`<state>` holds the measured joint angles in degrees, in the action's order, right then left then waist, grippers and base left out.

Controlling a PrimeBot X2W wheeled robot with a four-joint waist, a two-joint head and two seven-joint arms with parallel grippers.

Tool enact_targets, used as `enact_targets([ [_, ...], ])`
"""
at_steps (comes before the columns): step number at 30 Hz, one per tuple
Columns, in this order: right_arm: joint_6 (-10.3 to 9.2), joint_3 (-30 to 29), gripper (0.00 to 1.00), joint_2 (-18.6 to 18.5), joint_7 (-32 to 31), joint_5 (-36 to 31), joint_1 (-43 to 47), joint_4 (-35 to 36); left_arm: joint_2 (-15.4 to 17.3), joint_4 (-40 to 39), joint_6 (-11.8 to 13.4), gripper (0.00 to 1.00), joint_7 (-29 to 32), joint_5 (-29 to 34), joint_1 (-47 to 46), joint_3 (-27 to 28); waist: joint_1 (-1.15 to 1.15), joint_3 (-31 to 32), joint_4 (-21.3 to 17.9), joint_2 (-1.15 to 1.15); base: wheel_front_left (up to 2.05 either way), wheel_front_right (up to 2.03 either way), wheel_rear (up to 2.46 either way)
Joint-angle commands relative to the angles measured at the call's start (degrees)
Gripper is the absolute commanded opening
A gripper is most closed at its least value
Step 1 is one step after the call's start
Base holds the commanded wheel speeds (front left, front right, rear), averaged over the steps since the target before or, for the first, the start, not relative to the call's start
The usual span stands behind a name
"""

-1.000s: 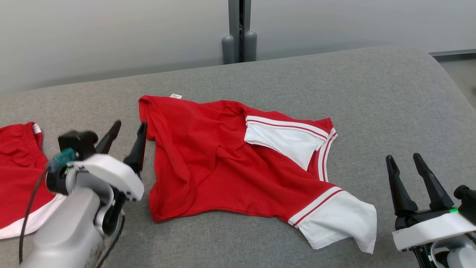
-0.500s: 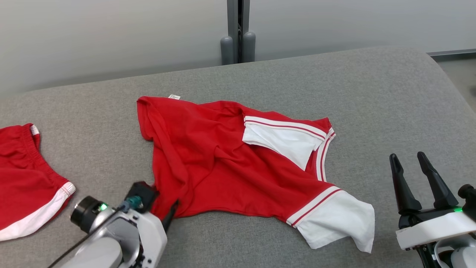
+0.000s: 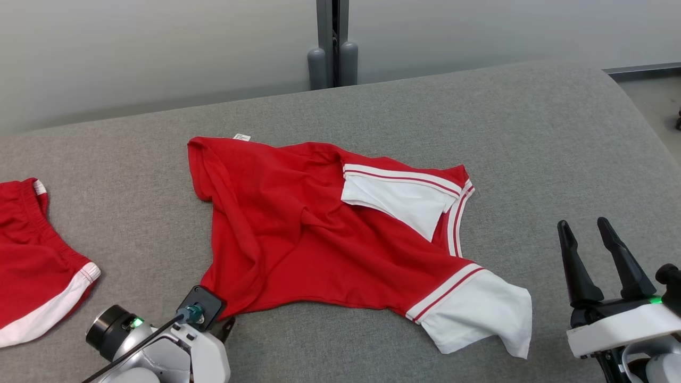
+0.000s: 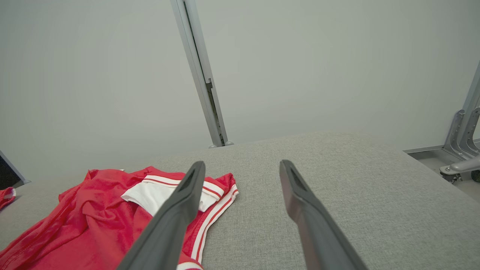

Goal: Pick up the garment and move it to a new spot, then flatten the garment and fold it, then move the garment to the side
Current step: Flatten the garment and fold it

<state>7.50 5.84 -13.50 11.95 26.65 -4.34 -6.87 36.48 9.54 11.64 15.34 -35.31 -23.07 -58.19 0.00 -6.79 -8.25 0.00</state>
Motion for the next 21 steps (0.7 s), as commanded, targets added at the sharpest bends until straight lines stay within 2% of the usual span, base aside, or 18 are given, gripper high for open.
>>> enact_targets([
  [1,-0.01,-0.25,1.00,-0.31,0.00,-0.31,0.02,0.00,0.41,-0.47,0.44,0.00,0.08,-0.51,0.85,0.40,0.00,-0.01,0.00,0.00,0.00,0.00,0.00],
  [6,-0.01,-0.81,1.00,-0.42,0.16,-0.22,0.61,-0.10,1.01,-3.21,2.50,0.00,-1.75,-4.25,2.96,3.79,0.00,0.20,0.17,0.00,0.00,0.00,0.00],
  [21,-0.01,-0.83,1.00,-1.23,-1.71,0.55,1.76,-0.40,-5.71,-9.23,5.16,0.00,-15.67,-28.09,14.17,23.51,0.00,1.09,2.73,0.00,0.00,0.00,0.00],
])
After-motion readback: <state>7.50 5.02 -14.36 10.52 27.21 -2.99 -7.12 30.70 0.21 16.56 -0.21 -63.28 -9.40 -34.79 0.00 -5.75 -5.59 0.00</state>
